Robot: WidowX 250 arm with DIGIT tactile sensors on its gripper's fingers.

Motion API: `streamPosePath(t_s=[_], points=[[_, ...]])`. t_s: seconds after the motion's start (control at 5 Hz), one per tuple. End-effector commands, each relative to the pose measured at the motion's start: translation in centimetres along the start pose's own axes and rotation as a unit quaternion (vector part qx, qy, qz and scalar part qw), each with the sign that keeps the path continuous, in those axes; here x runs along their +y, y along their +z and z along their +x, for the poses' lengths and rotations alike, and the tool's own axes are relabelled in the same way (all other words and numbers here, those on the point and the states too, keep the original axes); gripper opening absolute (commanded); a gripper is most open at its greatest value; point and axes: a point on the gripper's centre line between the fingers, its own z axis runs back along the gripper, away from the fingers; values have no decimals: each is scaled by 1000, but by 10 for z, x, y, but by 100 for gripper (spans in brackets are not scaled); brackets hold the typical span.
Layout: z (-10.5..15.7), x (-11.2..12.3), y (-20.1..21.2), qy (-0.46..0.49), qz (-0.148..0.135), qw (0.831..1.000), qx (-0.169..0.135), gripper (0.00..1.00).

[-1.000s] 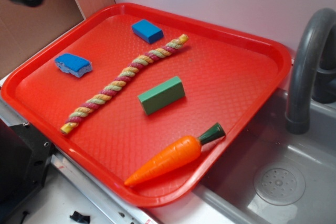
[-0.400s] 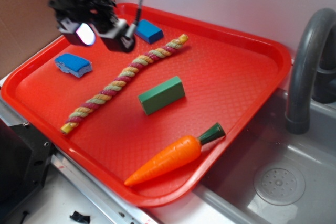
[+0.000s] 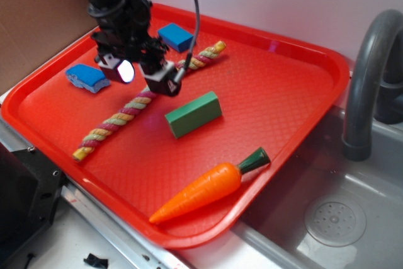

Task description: Grab the multicolored rope.

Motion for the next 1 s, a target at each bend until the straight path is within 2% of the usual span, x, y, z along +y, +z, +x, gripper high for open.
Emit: streamPosePath(t_s=[0.0, 0.2, 0.4, 0.6, 0.8], points=[[10, -4, -19, -20, -3, 1000, 4, 100], [11, -4, -24, -24, -17, 1000, 10, 0], [9, -4, -28, -14, 6, 1000, 18, 0], [13, -6, -18, -50, 4, 997, 52, 0], [21, -18, 32, -119, 20, 991, 55, 0]])
